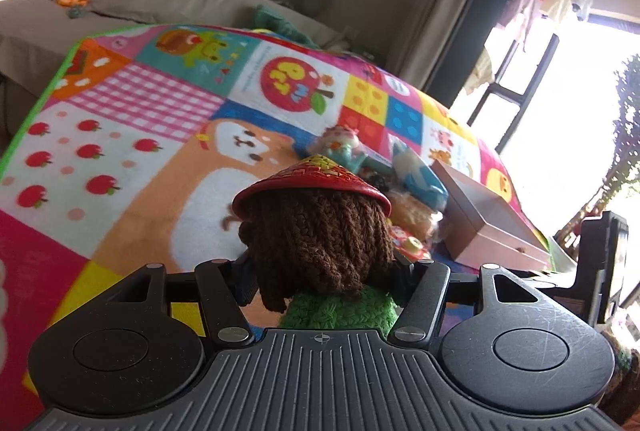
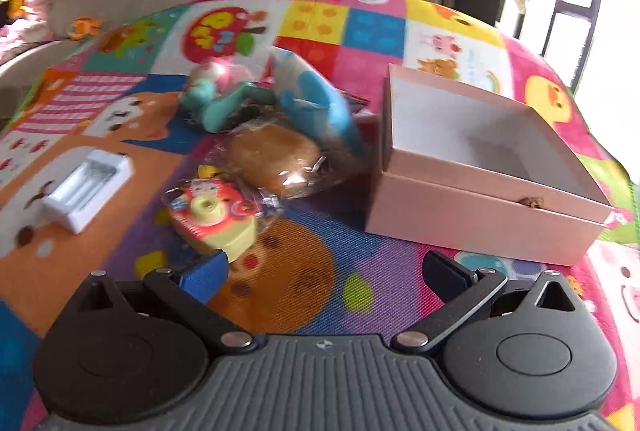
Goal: Organize objects
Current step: 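Lower the doll into the pink box while the right tool grasps the Hello Kitty toy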
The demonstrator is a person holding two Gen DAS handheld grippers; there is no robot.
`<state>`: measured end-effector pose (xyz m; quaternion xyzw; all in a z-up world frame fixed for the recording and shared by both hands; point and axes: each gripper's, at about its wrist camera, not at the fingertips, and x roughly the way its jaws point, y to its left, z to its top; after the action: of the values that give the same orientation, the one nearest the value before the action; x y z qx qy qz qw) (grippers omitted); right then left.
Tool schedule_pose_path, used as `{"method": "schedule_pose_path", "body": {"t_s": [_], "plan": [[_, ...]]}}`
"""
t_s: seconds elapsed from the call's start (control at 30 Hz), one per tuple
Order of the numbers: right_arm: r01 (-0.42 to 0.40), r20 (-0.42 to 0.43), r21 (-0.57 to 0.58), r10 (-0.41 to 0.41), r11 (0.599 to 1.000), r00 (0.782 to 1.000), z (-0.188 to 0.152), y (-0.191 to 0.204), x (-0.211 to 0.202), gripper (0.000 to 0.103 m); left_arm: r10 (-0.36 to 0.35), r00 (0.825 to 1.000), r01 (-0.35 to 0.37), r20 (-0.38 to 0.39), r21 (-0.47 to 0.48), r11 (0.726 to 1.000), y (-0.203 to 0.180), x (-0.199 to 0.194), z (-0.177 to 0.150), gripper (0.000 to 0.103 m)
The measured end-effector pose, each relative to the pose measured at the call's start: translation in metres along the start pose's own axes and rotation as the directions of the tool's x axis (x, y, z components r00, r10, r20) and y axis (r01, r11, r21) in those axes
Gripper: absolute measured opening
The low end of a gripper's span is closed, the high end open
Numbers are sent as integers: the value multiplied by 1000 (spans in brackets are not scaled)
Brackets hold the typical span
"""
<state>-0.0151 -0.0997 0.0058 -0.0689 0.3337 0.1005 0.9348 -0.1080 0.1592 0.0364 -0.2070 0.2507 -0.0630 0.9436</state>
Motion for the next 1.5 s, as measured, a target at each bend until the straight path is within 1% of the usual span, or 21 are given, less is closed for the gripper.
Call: {"method": "schedule_pose_path", "body": {"t_s": [0.13,0.2,0.23,0.27,0.33,0.4,0.5,0.6,0.77,0.8,0.87,0.93,1.1,1.2,1.27,1.3,1.33,1.37,1.4,1.47,1.5], "plan": [[-95,-23,51,96,994,995,11,23,14,92,5,1000,-5,-20,34,999,-10,3,-2,65],[-95,-35,90,98,991,995,20,36,26,88,17,1000,-16,-23,30,999,-10,2,-2,65],[-86,-43,102,90,991,995,23,40,33,81,28,999,-27,-26,26,999,-10,1,-1,65],[-65,-51,108,71,992,996,27,43,38,79,38,999,-37,-31,24,999,-9,1,-1,65],[-37,-49,87,41,996,998,29,44,41,62,57,998,-56,-40,28,998,-9,-1,0,65],[-68,-65,76,73,995,995,28,33,34,59,68,996,-66,-54,41,997,-12,-2,0,65],[-104,-71,52,108,993,992,16,7,8,58,70,994,-64,-89,67,996,-22,1,-4,65],[-167,-55,34,169,985,984,2,-29,-35,58,57,989,-42,-136,109,993,-40,6,-9,65],[-154,81,40,150,987,985,-16,-96,-116,56,-47,979,77,-197,144,987,-89,24,-2,65],[-146,118,51,139,988,983,-18,-108,-130,49,-75,977,108,-199,160,981,-103,29,3,65],[-126,180,72,112,989,977,-24,-130,-151,43,-114,974,155,-194,208,966,-136,46,19,65],[-97,233,89,74,991,970,-28,-148,-163,27,-130,977,172,-170,264,949,-171,68,37,65],[-85,273,166,37,983,961,-37,-183,-164,27,-168,976,206,-136,349,914,-246,142,74,66],[-65,269,204,8,977,963,-46,-202,-163,27,-175,963,237,-204,337,911,-269,205,82,68],[-41,271,218,-19,975,963,-54,-214,-167,35,-74,944,189,-321,344,920,-271,254,74,68],[-15,274,223,-48,975,961,-59,-221,-172,45,-5,928,143,-372,345,928,-269,274,67,68],[12,277,228,-76,974,958,-64,-229,-178,49,45,913,105,-406,340,935,-265,289,60,67],[34,269,229,-96,973,958,-68,-238,-183,57,56,907,102,-418,347,932,-261,296,55,69],[44,250,228,-102,973,963,-72,-245,-187,63,62,923,102,-380,398,912,-266,293,53,69],[38,207,218,-84,975,975,-85,-254,-191,66,88,919,108,-385,459,882,-272,293,50,67],[24,169,218,-61,976,984,-91,-254,-190,67,91,919,107,-383,465,879,-273,291,50,67]]}}
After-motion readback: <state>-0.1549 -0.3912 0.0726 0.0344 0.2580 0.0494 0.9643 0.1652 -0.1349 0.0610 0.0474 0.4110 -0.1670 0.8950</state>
